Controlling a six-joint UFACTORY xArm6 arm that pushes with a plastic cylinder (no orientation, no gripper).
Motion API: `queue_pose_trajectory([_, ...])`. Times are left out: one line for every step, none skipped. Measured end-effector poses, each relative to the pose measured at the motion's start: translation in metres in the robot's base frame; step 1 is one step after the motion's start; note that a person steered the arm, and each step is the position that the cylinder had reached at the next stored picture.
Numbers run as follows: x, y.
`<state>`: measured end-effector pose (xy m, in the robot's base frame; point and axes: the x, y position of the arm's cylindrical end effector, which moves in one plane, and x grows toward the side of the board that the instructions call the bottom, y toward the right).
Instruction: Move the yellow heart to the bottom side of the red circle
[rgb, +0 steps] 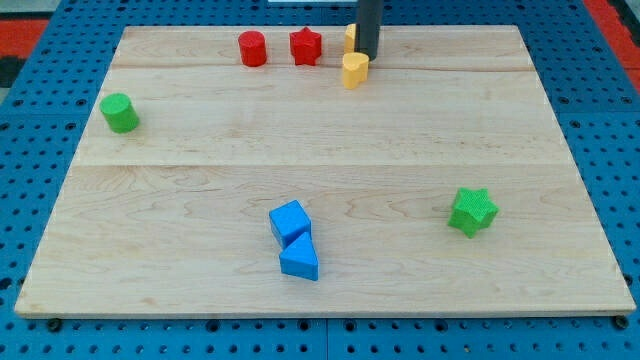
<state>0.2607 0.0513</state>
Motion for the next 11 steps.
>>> queue_pose_trajectory([0.010, 0.046])
queue_pose_trajectory([0.021, 0.075])
queue_pose_trajectory([0.045, 0.010])
queue_pose_trajectory([0.022, -0.029])
queue_pose_trajectory([0.016, 0.002])
queue_pose_trajectory([0.019, -0.056])
queue_pose_trajectory([0.015, -0.085])
queue_pose_trajectory([0.014, -0.079])
queue_pose_trajectory([0.004, -0.100])
queue_pose_trajectory([0.000, -0.097])
queue_pose_trajectory([-0.001, -0.116])
